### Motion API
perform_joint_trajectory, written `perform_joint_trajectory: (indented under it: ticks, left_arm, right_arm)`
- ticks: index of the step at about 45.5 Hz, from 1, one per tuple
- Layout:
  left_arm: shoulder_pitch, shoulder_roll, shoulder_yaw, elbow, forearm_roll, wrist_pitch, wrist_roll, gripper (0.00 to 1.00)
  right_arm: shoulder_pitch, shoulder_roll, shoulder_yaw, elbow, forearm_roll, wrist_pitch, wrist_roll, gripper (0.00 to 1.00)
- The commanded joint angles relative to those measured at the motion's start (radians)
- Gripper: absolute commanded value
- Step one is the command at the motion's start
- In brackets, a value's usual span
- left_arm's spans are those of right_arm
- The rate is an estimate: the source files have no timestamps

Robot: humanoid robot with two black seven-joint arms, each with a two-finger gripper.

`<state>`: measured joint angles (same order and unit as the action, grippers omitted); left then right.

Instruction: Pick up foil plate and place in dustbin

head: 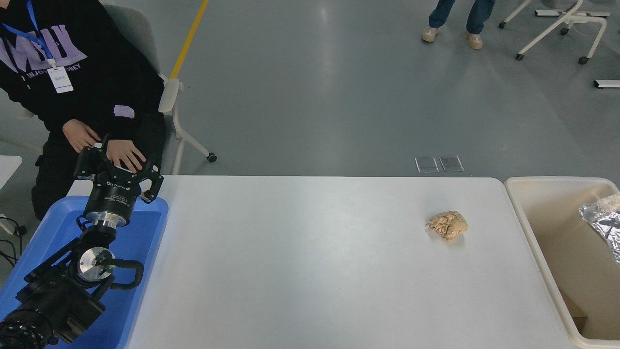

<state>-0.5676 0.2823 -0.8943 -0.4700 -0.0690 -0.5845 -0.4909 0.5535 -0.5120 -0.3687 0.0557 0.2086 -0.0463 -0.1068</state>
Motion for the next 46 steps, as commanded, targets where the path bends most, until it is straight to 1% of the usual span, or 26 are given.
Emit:
perform_joint_trajectory:
  ticks: [1,2,3,6,7,9,16,20,24,33,37,42,46]
  left_arm:
    - [0.002,0.0,0.0,0.001,0.0,0.0,0.0,0.99]
    - [0.0,0.0,0.0,0.001,0.0,0.0,0.0,0.99]
    - [0.0,0.0,0.0,0.001,0.0,0.0,0.0,0.99]
    - [0.0,0.0,0.0,0.001,0.0,0.0,0.0,0.99]
    - [0.002,0.0,0.0,-0.001,0.0,0.0,0.0,0.99]
    - [0.0,0.0,0.0,-0.001,0.0,0.0,0.0,0.99]
    - [0.0,0.0,0.0,-0.001,0.0,0.0,0.0,0.99]
    - [0.0,0.0,0.0,0.001,0.0,0.0,0.0,0.99]
    - [0.0,0.0,0.0,-0.001,0.0,0.0,0.0,0.99]
    - [0.0,0.0,0.0,-0.001,0.0,0.0,0.0,0.99]
    - [0.0,0.0,0.0,0.001,0.0,0.0,0.0,0.99]
    - [0.0,0.0,0.0,-0.001,0.0,-0.001,0.0,0.99]
    - [0.0,0.0,0.0,-0.001,0.0,-0.002,0.0,0.99]
  right_arm:
    - [-0.014,0.02,0.008,-0.025,0.0,-0.021,0.002,0.61]
    - [-0.011,0.018,0.008,-0.025,0.0,-0.029,0.002,0.73]
    - [-0.007,0.018,0.008,-0.024,0.0,-0.036,0.002,0.78]
    - [-0.004,0.018,0.01,-0.013,0.002,-0.047,0.002,0.83]
    - [-0.003,0.02,0.01,-0.01,0.002,-0.047,0.002,0.88]
    - [-0.001,0.02,0.008,-0.002,0.0,-0.047,0.002,0.93]
    - [0.046,0.006,0.005,0.058,-0.011,-0.049,0.006,0.94]
    - [0.081,-0.035,0.001,0.108,-0.012,-0.049,0.004,0.95]
    - [0.134,-0.098,-0.001,0.196,-0.037,-0.049,0.004,0.96]
    - [0.313,-0.278,-0.002,0.499,-0.161,-0.046,-0.004,0.96]
    - [0.388,-0.358,-0.007,0.648,-0.21,-0.043,-0.004,1.0]
    - [0.488,-0.433,-0.042,0.821,-0.238,-0.027,-0.004,1.0]
    - [0.604,-0.471,-0.14,0.941,-0.238,0.04,-0.004,1.0]
